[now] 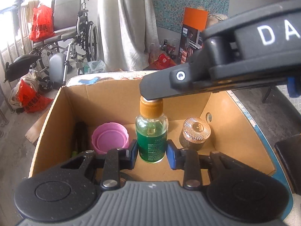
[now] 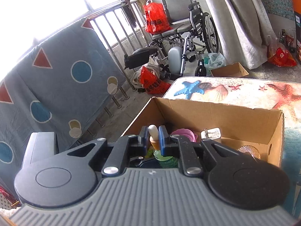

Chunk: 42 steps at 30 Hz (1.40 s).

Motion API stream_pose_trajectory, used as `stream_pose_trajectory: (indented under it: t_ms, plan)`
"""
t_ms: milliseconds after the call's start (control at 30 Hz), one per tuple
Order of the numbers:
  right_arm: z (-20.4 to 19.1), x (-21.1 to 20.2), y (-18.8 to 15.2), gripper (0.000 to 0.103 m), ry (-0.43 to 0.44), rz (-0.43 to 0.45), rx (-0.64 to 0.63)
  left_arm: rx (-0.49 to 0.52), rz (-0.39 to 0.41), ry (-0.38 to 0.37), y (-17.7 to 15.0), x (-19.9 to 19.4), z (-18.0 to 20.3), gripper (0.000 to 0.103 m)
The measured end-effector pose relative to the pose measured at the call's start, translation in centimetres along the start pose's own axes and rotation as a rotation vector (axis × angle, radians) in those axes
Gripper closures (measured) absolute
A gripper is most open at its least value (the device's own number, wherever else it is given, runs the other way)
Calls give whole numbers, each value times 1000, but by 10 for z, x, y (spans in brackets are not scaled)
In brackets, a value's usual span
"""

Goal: Organize rigid objects
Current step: 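Lower the green dropper bottle into the box and open the right gripper, then grasp the white vitamin jar by its lid with the right gripper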

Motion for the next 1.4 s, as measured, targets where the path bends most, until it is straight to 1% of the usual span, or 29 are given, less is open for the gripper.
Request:
stream_pose_trajectory:
  t_ms: [100, 200, 300, 367, 433, 500, 567, 600, 667, 733, 800, 867, 967, 1033, 1100, 1233, 1300, 1367, 1400]
  plan:
    - [24, 23, 0, 92, 14, -36, 43, -9, -53, 4, 3, 18, -1, 70]
    - [42, 40, 1, 92, 29, -54, 76, -38, -95, -8, 6, 28, -7, 70]
    - [55, 53, -1, 92, 42, -69, 105, -55, -116, -2, 7, 34, -9, 70]
    - [63, 65, -6, 92, 52, -96, 124, -60, -122, 6, 6, 36, -10, 69]
    - [66, 79, -15, 92, 43, -123, 125, -72, -143, 6, 6, 39, -10, 69]
    - [69, 87, -22, 92, 40, -138, 133, -86, -141, -9, 6, 37, -13, 70]
    - [73, 93, -29, 92, 36, -152, 147, -75, -122, -4, 7, 34, -12, 70]
    - [73, 94, -31, 92, 49, -150, 156, -70, -111, -6, 7, 31, -12, 70]
    - [72, 96, -31, 92, 52, -153, 160, -60, -99, -10, 9, 28, -9, 69]
    - [70, 97, -31, 92, 47, -156, 154, -47, -86, 3, 11, 27, -6, 69]
    - [68, 97, -31, 90, 43, -160, 154, -31, -67, 12, 13, 23, -4, 64]
    - [67, 95, -31, 89, 42, -165, 164, -23, -44, 15, 12, 16, -3, 50]
    - [68, 92, -30, 88, 46, -162, 180, -15, -9, 23, 12, 4, -1, 40]
    - [67, 87, -30, 83, 48, -148, 194, -16, 11, 27, 11, -5, -1, 35]
    - [66, 77, -30, 81, 44, -125, 209, -19, 37, 20, 11, -16, -1, 31]
    - [58, 51, -30, 79, 71, -66, 244, -25, 89, -9, 8, -42, 2, 22]
    - [52, 38, -32, 78, 70, -33, 252, -22, 108, -15, 5, -54, 4, 21]
    - [45, 22, -35, 76, 71, 0, 259, -22, 125, -27, 1, -67, 6, 17]
    - [42, 15, -38, 75, 73, 16, 262, -24, 142, -41, -4, -77, 6, 16]
Point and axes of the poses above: each gripper's, at about its wrist camera, not at the fingertips, and x roughly the way its jaws point, z to its right, y to its top, the point moved 3 cm from there along x, roughly the way its jaws point
